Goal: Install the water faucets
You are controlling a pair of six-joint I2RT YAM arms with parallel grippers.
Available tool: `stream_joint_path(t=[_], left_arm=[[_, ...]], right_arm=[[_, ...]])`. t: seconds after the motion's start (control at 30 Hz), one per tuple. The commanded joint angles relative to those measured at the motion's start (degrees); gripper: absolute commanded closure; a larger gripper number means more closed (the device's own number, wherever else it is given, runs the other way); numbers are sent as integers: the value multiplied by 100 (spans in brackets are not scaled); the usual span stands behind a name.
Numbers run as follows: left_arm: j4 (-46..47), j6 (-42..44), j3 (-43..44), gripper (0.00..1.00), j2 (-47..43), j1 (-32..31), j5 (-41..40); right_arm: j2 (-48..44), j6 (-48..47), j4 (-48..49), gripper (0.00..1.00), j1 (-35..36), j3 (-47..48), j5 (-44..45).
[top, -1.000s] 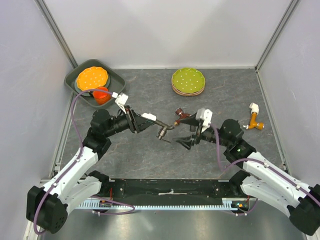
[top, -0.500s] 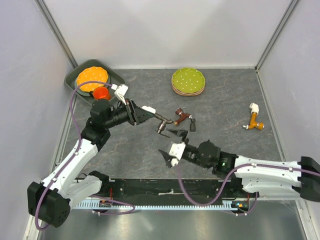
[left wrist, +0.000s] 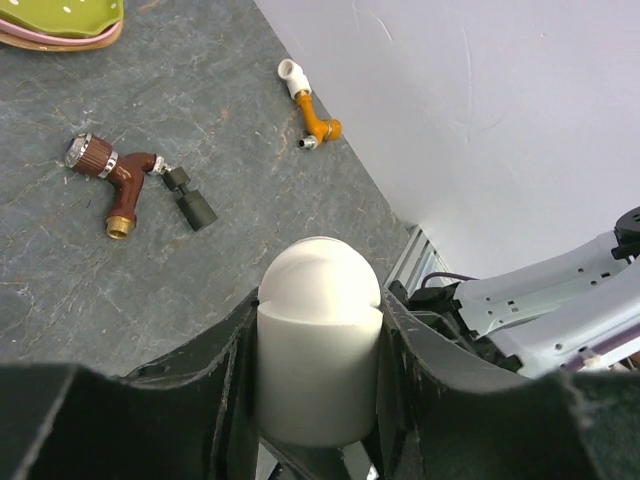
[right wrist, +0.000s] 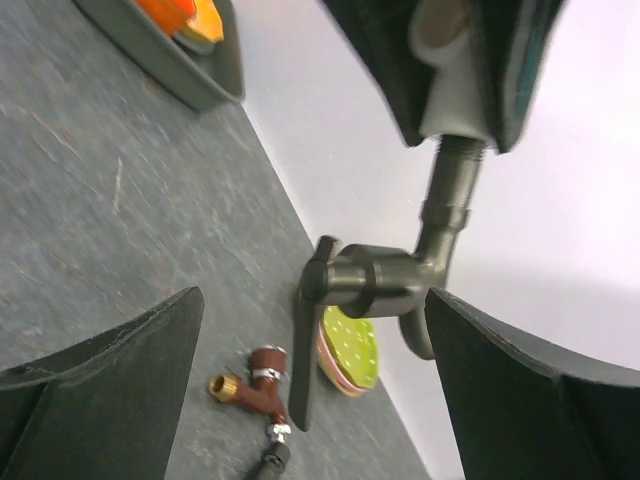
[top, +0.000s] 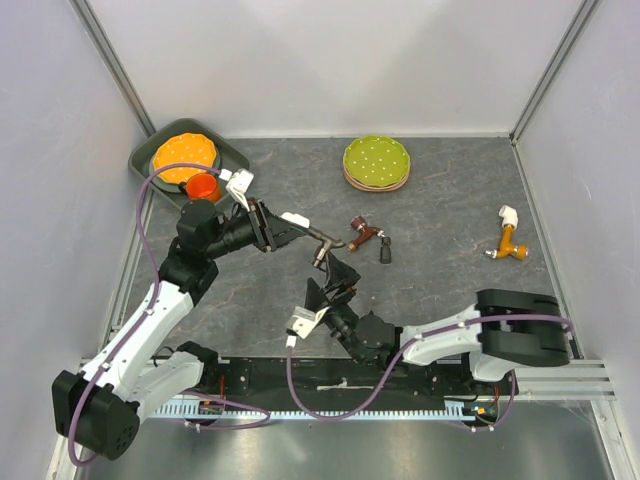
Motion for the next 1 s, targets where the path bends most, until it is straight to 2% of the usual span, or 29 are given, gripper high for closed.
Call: stream_joint_path(t=[0.0,0.17,0.77,0.83,0.93,0.97], left_arm=[[304,-95,178,98,-218,34,214],[383,-130,134,98,-227,34,302],[375,-24,-51,98,-227,43,505],[349,11,-59,98,-236,43,514],[270,116,-42,98,-236,43,452],[252,134,-42,98,-227,43,434]], right_arm=[[696,-1364,2396,2,50,401,896],[1496,-2007,3546,2,41,700,1125],[1479,-2332,3540,4,-328,1351,1143],[1444,-2350,3540,10,-354,1351,1161],[1348,-2271,3549,29,-363,1307,1152],[1304,-2236,3540,45,-372,1281,1161]])
